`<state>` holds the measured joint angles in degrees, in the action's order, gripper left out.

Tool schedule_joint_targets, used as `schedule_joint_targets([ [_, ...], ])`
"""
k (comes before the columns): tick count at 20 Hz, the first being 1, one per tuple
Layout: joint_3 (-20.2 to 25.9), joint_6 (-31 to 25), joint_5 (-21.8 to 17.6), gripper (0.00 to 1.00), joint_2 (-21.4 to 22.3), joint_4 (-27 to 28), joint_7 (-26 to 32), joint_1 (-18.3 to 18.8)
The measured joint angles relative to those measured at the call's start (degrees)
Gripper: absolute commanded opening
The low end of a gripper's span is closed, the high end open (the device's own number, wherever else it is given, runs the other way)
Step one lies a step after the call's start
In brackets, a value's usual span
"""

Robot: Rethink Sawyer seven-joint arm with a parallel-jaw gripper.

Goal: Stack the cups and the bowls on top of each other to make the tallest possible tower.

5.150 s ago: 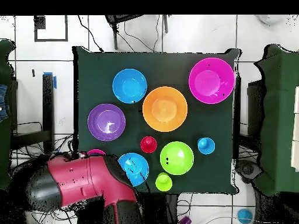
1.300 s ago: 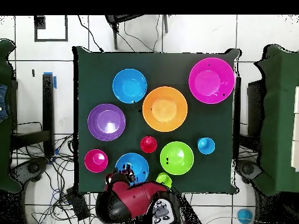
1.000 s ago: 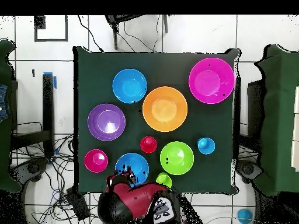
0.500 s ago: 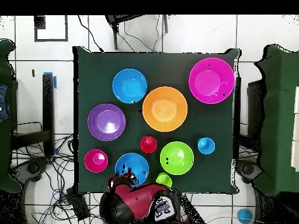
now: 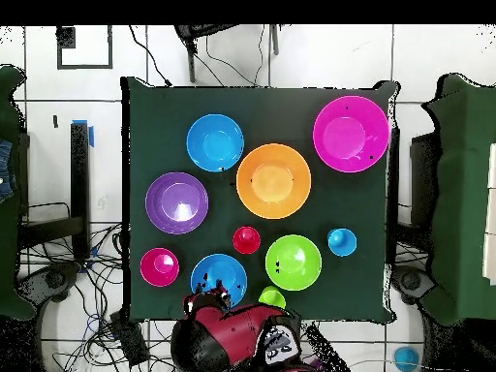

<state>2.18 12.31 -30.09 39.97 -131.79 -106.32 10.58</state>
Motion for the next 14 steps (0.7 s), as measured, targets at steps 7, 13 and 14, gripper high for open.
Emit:
schedule_joint_targets([
  [7,0.0,0.0,-0.4,1.00,0.0,0.0,0.0,-0.4],
  [13,0.0,0.0,-0.3,1.00,1.0,-0.2,0.0,-0.7],
  [14,0.1,0.0,-0.1,1.00,1.3,-0.3,0.0,-0.6],
])
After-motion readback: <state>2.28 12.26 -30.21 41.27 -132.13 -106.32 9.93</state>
